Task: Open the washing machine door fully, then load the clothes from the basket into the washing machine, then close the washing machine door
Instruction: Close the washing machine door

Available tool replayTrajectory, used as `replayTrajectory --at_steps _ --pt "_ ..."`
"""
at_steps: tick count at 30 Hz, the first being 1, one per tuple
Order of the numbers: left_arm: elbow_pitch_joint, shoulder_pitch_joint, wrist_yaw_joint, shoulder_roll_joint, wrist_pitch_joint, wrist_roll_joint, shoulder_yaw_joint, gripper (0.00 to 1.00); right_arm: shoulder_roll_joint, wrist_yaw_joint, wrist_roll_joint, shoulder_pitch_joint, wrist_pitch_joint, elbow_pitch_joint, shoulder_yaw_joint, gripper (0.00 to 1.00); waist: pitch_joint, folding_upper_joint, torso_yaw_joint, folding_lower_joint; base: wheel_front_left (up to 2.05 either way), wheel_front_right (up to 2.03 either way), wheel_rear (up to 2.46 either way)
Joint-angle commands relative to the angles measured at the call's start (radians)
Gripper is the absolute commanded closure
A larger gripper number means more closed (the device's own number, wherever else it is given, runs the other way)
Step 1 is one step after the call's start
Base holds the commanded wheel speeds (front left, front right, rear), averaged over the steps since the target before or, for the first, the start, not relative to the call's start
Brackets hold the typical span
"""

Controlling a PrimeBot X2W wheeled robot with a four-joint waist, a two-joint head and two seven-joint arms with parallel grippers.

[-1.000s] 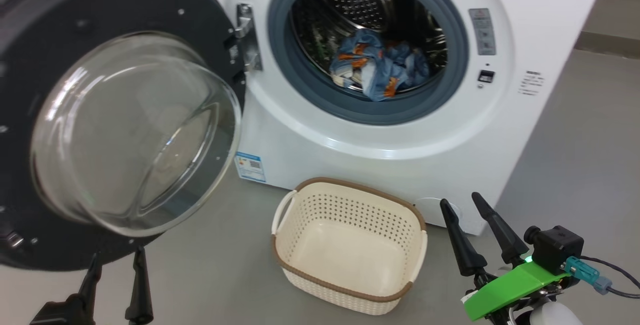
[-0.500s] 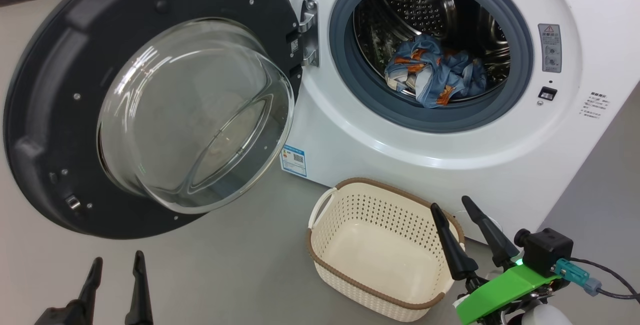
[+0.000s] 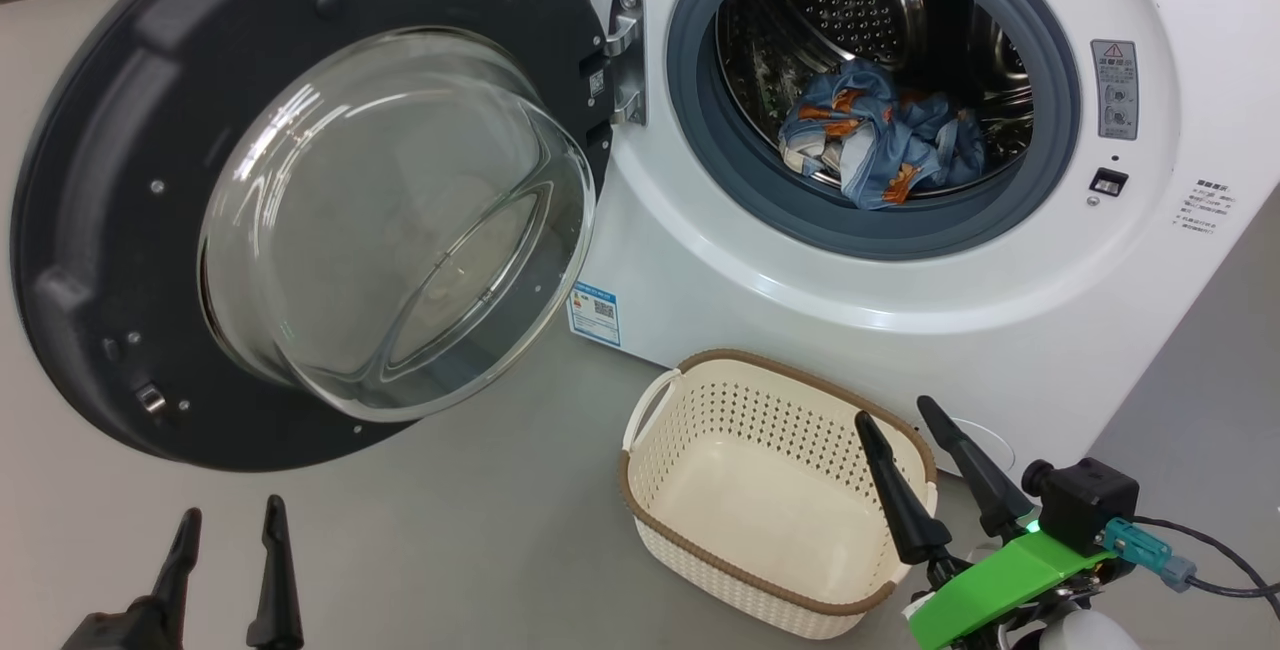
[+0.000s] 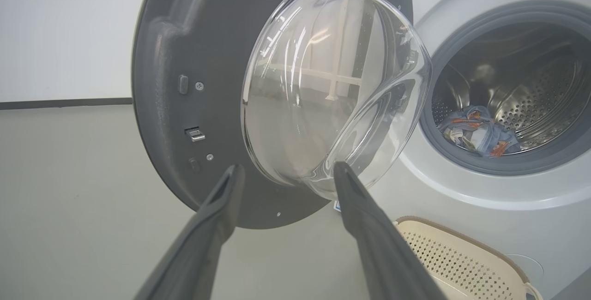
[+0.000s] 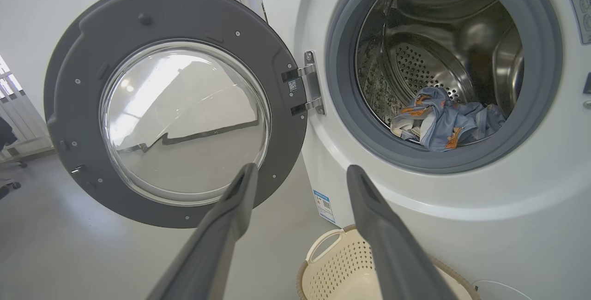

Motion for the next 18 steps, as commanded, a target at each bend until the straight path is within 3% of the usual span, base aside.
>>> replayTrajectory --at_steps 1,11,12,13,15,18 --pt "-0.03 -0.023 0.005 0.017 -0.006 -0.005 0.038 0.0 -0.007 0.009 0.022 -0.035 -0.005 -0.02 0.023 0.0 -0.001 -0.0001 -0.001 0.0 0.0 0.0 0.0" --pt "-0.039 -0.023 -0.002 0.024 -0.006 -0.013 0.039 0.0 -0.008 0.009 0.025 -0.028 -0.005 -0.021 0.023 0.0 -0.007 -0.0001 -0.005 0.0 0.0 0.0 0.0" --pt "-0.042 -0.025 -0.005 0.028 -0.006 -0.014 0.039 0.12 -0.008 0.009 0.025 -0.027 -0.005 -0.021 0.022 0.0 -0.008 -0.0001 -0.005 0.0 0.0 0.0 0.0" --pt "-0.048 -0.03 -0.008 0.033 -0.007 -0.013 0.04 0.5 -0.008 0.009 0.025 -0.027 -0.005 -0.02 0.021 0.0 -0.008 -0.0001 -0.005 0.0 0.0 0.0 0.0" --pt "-0.073 -0.044 -0.017 0.046 -0.007 -0.012 0.046 1.0 -0.009 0.009 0.025 -0.024 -0.005 -0.02 0.018 0.0 -0.009 -0.0001 -0.006 0.0 0.0 0.0 0.0" --pt "-0.104 -0.062 -0.031 0.066 -0.007 -0.009 0.054 1.0 -0.009 0.009 0.024 -0.021 -0.005 -0.02 0.017 0.0 -0.01 -0.0001 -0.006 0.0 0.0 0.0 0.0"
